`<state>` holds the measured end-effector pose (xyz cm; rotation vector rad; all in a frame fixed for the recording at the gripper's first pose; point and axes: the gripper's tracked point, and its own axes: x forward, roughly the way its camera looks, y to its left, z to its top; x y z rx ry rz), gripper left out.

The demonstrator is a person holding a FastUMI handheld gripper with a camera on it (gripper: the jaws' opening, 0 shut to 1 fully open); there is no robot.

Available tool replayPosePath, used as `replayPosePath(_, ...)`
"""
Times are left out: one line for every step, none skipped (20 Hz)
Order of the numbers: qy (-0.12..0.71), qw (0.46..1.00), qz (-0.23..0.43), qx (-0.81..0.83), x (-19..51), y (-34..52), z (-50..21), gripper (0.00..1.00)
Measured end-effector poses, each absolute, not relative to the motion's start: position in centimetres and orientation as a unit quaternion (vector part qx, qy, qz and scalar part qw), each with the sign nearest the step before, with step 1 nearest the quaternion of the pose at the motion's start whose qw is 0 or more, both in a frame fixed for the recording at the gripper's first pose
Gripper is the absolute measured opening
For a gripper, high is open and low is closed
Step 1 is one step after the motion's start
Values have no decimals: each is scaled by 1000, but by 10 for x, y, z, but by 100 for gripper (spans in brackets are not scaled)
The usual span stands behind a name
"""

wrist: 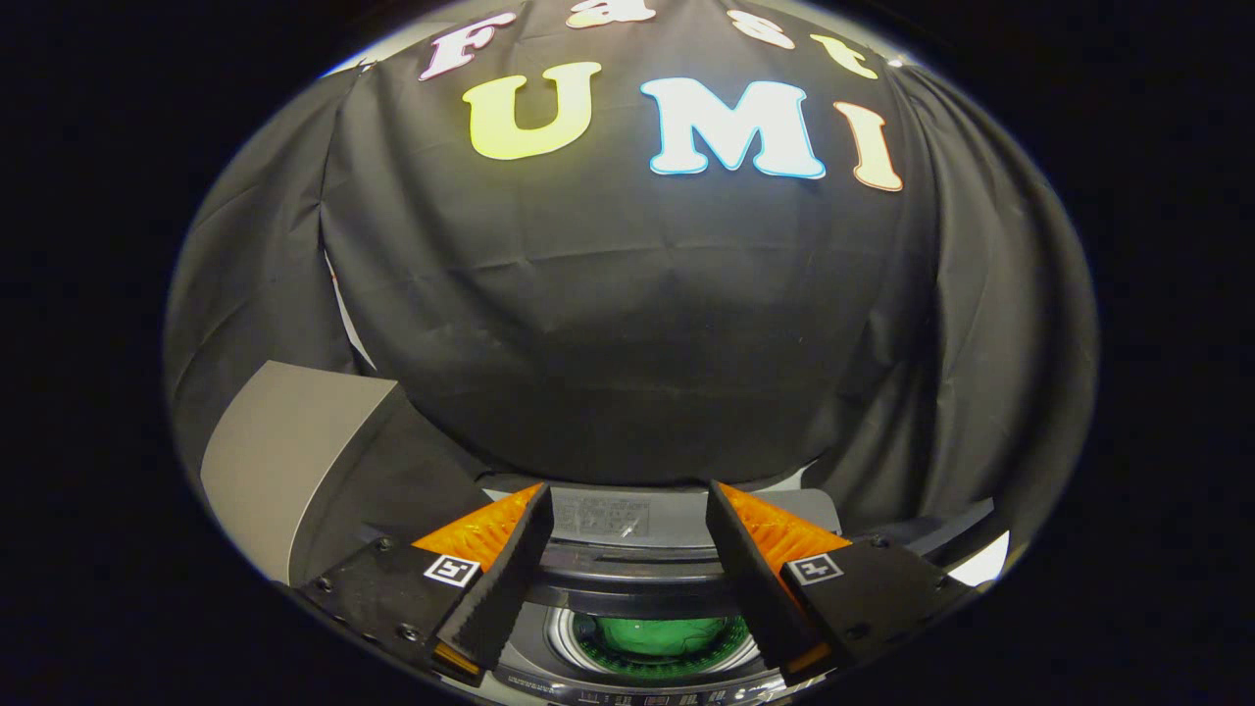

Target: Put the clothes into the washing machine and then close the washing machine lid.

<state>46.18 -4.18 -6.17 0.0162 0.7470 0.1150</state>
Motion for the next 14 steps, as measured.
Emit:
replayPosePath(363, 930, 56, 8, 458, -42, -62, 98)
replayPosePath(361, 931, 54, 8, 453, -42, -63, 98)
replayPosePath(362, 931, 54, 8, 446, -42, -66, 98)
replayPosePath(362, 931, 54, 8, 439, -42, -68, 98)
replayPosePath(363, 930, 53, 8, 433, -42, -70, 98)
replayPosePath(364, 930, 52, 10, 426, -42, -73, 98)
replayPosePath(363, 930, 49, 12, 417, -43, -76, 98)
replayPosePath(361, 931, 49, 14, 408, -43, -80, 98)
replayPosePath(362, 931, 49, 17, 398, -42, -87, 98)
replayPosePath(368, 928, 51, 24, 387, -40, -95, 98)
replayPosePath(377, 924, 51, 31, 375, -40, -104, 98)
replayPosePath(382, 922, 44, 35, 365, -42, -112, 98)
replayPosePath(387, 920, 41, 39, 354, -43, -120, 98)
replayPosePath(391, 919, 41, 42, 343, -40, -126, 98)
